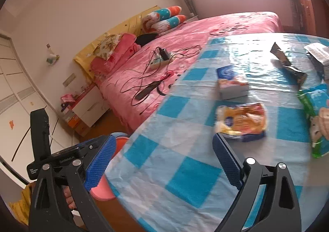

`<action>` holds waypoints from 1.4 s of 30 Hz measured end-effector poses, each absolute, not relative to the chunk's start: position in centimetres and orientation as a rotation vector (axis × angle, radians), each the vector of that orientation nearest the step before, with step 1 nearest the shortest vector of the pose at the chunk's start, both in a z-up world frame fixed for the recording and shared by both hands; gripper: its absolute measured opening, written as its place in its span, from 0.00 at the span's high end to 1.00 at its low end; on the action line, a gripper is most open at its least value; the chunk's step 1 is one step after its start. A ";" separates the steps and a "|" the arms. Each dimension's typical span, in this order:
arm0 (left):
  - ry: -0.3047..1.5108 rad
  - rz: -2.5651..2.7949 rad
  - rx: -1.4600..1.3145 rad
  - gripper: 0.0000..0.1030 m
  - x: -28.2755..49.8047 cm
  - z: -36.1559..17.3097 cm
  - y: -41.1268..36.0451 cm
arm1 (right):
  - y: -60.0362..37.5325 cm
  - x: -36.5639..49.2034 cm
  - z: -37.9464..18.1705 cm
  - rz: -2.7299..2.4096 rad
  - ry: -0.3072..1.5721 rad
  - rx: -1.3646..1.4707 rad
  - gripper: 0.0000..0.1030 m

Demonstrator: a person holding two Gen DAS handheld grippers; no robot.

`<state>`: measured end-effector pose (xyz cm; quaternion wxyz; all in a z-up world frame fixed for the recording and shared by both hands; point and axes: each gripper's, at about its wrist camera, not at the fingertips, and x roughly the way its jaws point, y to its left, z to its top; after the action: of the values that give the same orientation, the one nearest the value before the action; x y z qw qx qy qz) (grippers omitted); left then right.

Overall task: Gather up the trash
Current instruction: 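Move both tools back over the remaining trash on the table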

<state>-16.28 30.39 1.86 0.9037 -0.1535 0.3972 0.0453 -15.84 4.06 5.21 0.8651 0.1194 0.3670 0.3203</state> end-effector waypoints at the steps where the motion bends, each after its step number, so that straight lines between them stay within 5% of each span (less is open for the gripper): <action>1: 0.824 0.086 -0.311 0.21 -16.1 1.9 29.9 | 3.5 -15.8 5.2 0.661 0.764 0.253 0.09; 42: 0.890 -0.347 -0.192 0.21 -9.3 5.5 6.1 | -19.8 -14.1 6.1 0.273 0.591 0.640 0.09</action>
<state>-9.35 6.09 5.45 0.8837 -0.0925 0.4275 -0.1666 -14.08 -19.76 6.08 0.8977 0.3090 0.2851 0.1319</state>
